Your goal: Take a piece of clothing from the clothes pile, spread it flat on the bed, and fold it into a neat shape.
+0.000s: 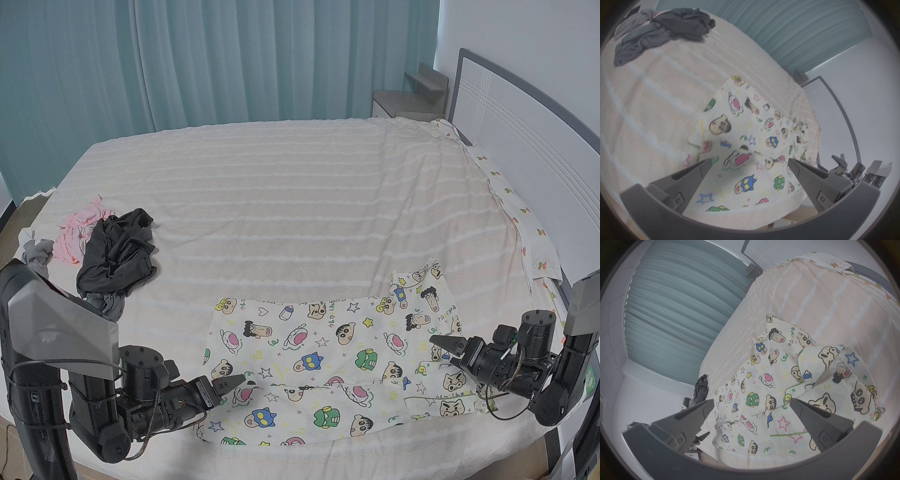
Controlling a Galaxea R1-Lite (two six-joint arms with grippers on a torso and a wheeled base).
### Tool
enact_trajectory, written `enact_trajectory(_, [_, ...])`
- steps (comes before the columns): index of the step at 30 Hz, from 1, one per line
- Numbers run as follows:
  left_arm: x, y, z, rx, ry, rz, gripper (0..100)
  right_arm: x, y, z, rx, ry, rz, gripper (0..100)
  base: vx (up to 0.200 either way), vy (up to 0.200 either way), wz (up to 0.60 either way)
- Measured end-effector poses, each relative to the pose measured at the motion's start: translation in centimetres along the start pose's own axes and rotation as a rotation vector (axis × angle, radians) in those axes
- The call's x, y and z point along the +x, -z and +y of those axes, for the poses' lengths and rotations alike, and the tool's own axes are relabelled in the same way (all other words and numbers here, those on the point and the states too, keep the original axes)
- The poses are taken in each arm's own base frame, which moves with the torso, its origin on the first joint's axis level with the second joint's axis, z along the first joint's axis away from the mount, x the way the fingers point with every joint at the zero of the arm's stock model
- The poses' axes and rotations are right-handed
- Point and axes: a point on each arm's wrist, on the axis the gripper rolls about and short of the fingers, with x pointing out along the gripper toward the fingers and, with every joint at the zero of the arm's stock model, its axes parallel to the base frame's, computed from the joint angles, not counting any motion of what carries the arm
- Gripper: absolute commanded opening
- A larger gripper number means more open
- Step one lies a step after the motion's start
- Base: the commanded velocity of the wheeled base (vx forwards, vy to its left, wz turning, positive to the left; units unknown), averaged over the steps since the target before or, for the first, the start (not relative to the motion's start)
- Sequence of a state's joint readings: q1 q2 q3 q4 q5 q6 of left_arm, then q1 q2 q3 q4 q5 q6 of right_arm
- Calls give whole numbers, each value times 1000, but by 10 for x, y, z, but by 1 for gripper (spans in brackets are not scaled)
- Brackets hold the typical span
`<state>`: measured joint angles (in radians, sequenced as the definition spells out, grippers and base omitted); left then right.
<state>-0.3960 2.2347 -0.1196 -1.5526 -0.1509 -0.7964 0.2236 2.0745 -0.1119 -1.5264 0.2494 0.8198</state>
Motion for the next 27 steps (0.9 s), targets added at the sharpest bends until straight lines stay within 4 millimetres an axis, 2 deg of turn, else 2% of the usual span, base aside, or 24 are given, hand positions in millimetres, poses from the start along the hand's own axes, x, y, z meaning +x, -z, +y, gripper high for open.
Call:
enact_trajectory(5, [-7, -17, -13, 49, 58, -84, 100, -3, 0, 2, -1, -12, 0, 100, 0, 0, 0])
enact_trajectory(9, [-1, -33, -13, 171, 28, -116, 100, -5, 0, 3, -2, -17, 3, 100, 0, 0, 0])
enact_trajectory(15, [25, -67, -14, 229, -56, -109, 100, -5, 0, 4, -3, -21, 3, 100, 0, 0, 0])
enact_trajectory(21, [56, -114, -23, 326, -106, -126, 100, -5, 0, 4, -2, -21, 4, 100, 0, 0, 0])
enact_trajectory(24, [75, -138, -25, 377, -123, -156, 100, -5, 0, 4, -2, -21, 4, 100, 0, 0, 0])
enact_trajectory(27, [94, -153, -22, 407, -156, -157, 100, -5, 0, 4, -2, -21, 4, 100, 0, 0, 0])
